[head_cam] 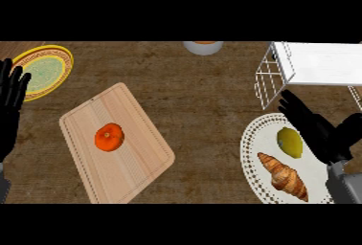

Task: Pick the lemon from the placemat and place it in the tiered shelf

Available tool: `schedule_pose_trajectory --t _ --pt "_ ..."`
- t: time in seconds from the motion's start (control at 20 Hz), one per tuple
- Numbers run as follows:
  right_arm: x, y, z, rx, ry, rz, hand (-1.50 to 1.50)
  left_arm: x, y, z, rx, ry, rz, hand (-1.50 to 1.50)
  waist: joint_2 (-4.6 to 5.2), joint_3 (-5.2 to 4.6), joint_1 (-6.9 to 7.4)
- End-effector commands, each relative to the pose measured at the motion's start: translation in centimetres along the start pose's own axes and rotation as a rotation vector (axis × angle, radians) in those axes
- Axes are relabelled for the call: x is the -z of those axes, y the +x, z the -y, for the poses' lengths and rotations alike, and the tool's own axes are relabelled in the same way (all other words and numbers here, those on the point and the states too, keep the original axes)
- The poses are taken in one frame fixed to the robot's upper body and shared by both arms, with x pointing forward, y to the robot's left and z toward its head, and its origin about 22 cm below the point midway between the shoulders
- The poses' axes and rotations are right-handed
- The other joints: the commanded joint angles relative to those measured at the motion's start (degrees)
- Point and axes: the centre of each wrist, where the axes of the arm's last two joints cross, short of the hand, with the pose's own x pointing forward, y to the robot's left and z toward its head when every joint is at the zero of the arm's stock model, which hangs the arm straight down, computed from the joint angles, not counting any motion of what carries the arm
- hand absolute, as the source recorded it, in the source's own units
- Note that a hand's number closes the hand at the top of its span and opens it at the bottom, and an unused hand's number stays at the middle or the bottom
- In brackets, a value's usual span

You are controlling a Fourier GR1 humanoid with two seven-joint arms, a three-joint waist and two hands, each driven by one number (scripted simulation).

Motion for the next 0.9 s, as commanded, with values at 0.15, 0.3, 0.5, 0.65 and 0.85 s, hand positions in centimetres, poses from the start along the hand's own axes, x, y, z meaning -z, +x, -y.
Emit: schedule_pose_trajectory --t 0.15,0.3,0.5,0.65,0.85 --pt "2.8 4.7 1.9 -0.003 0.141 0.255 1.50 -1.9 -1.5 2.5 0.056 0.074 -0.152 0.00 1.37 -0.08 0.28" --pt "2.0 6.2 6.2 -0.234 -0.253 0.247 1.50 -2.6 -3.1 3.5 0.027 0.074 -0.252 0.00 1.84 -0.23 -0.88" --pt "1.5 2.2 8.3 0.217 -0.028 0.359 -1.50 -1.7 -2.6 6.3 0.024 0.084 -0.308 0.00 1.54 -0.04 -0.85" --pt "1.2 4.5 10.8 0.169 0.113 0.418 -1.50 -2.7 -2.5 7.3 0.021 0.062 -0.309 0.00 1.32 -0.12 -0.36" --pt "-1.5 6.9 12.9 -0.091 0.282 0.336 -1.50 -2.4 -2.8 4.9 0.041 0.097 -0.315 0.00 1.20 -0.20 -0.96"
